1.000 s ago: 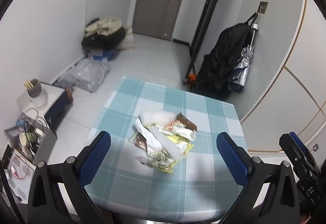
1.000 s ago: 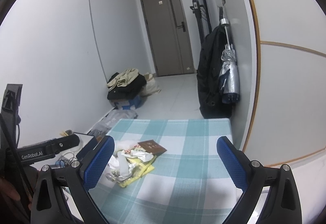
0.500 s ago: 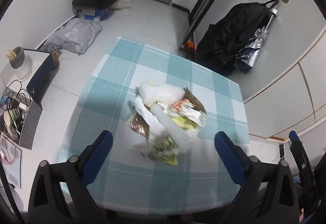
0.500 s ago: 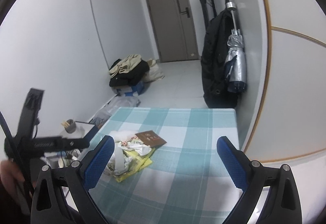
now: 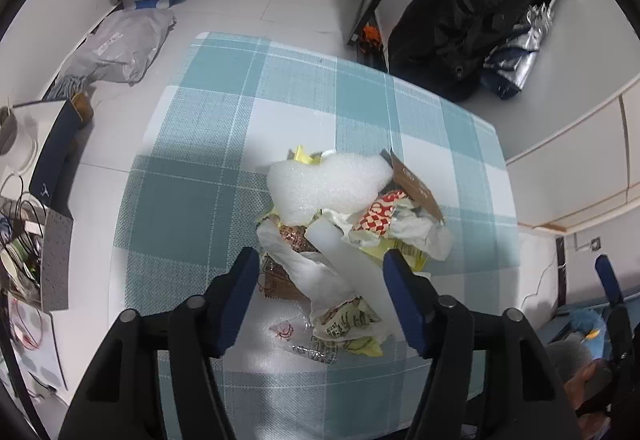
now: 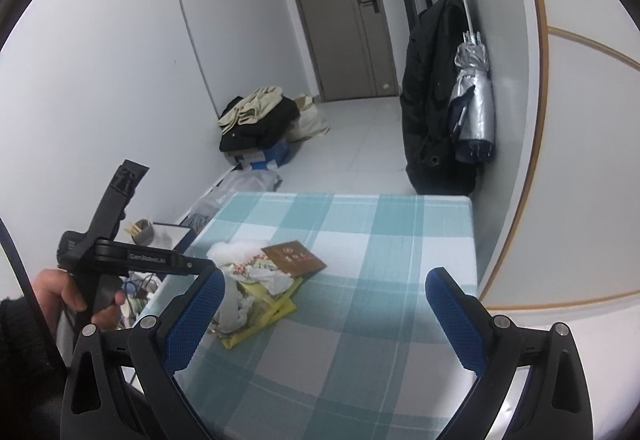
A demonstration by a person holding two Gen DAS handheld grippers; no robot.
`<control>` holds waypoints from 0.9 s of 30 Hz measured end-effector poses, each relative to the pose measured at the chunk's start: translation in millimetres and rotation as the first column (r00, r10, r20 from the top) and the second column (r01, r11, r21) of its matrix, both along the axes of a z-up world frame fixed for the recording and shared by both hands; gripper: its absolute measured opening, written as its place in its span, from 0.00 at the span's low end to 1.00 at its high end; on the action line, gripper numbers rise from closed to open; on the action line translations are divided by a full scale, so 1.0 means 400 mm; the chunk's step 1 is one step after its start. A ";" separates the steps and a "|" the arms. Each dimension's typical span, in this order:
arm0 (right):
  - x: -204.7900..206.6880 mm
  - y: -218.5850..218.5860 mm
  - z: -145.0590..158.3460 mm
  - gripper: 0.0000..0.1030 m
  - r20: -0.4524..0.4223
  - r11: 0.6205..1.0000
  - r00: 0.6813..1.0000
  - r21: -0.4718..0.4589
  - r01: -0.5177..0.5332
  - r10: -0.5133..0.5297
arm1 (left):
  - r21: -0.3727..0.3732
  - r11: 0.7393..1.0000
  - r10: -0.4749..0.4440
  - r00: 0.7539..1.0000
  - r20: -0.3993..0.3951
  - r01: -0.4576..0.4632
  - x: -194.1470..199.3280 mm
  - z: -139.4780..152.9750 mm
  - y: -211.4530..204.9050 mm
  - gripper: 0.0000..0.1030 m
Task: Collect trash
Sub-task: 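Lower the left tool onto the white foam sheet and close on it while the right tool waits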
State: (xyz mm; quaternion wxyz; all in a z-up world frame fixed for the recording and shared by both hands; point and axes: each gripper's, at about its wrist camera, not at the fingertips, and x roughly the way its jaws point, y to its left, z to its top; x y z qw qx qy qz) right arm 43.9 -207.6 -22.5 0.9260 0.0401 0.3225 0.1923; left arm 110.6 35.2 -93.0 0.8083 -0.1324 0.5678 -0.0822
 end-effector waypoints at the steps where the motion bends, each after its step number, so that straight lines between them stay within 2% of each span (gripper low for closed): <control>1: 0.000 0.001 -0.004 0.99 -0.006 1.000 1.000 0.004 -0.001 0.001 | 0.005 1.000 0.005 1.000 0.002 -0.005 0.002 0.003 0.005 0.58; 5: 0.008 0.000 -0.018 0.99 -0.048 0.999 0.999 0.032 0.000 0.002 | 0.017 0.999 0.044 0.997 0.064 -0.045 0.007 0.051 0.039 0.58; 8: 0.011 0.001 -0.019 0.99 -0.062 0.998 0.998 0.054 0.012 -0.008 | 0.049 0.999 -0.022 0.993 0.114 0.016 0.040 0.089 0.041 0.59; 9: 0.012 0.006 -0.018 0.99 -0.059 0.999 0.998 0.052 0.010 -0.007 | 0.045 0.997 -0.059 0.992 0.112 0.054 0.055 0.093 0.034 0.63; 11: 0.011 0.021 -0.011 0.99 -0.042 0.999 0.999 0.033 -0.004 0.005 | 0.036 0.985 -0.173 0.983 0.067 0.171 0.099 0.080 0.008 0.65; 14: 0.007 0.036 -0.006 0.99 -0.012 1.000 1.000 0.008 -0.021 0.021 | 0.083 0.948 -0.310 0.951 0.016 0.308 0.139 0.046 -0.032 0.65; 15: 0.005 0.039 -0.005 0.99 -0.007 1.000 1.000 0.000 -0.022 0.022 | 0.115 0.938 -0.330 0.944 0.009 0.327 0.148 0.036 -0.038 0.65; 18: -0.003 0.049 -0.002 0.99 0.006 0.999 1.000 -0.029 -0.027 0.027 | 0.144 0.919 -0.368 0.929 -0.029 0.368 0.167 0.010 -0.047 0.65; 23: 0.002 0.053 0.002 0.99 0.008 0.999 1.000 -0.036 -0.026 0.027 | 0.164 0.888 -0.427 0.903 -0.052 0.429 0.155 -0.003 -0.077 0.65; 25: 0.004 0.056 0.002 0.99 0.008 0.999 1.000 -0.036 -0.025 0.025 | 0.179 0.876 -0.445 0.894 -0.055 0.447 0.152 -0.006 -0.084 0.60; 26: 0.004 0.056 0.002 0.99 0.004 0.999 1.000 -0.034 -0.025 0.026 | 0.188 0.871 -0.450 0.891 -0.062 0.454 0.150 -0.008 -0.085 0.53; 27: 0.004 0.056 0.003 0.99 0.003 0.999 1.000 -0.033 -0.027 0.027 | 0.195 0.867 -0.455 0.888 -0.069 0.459 0.151 -0.010 -0.086 0.51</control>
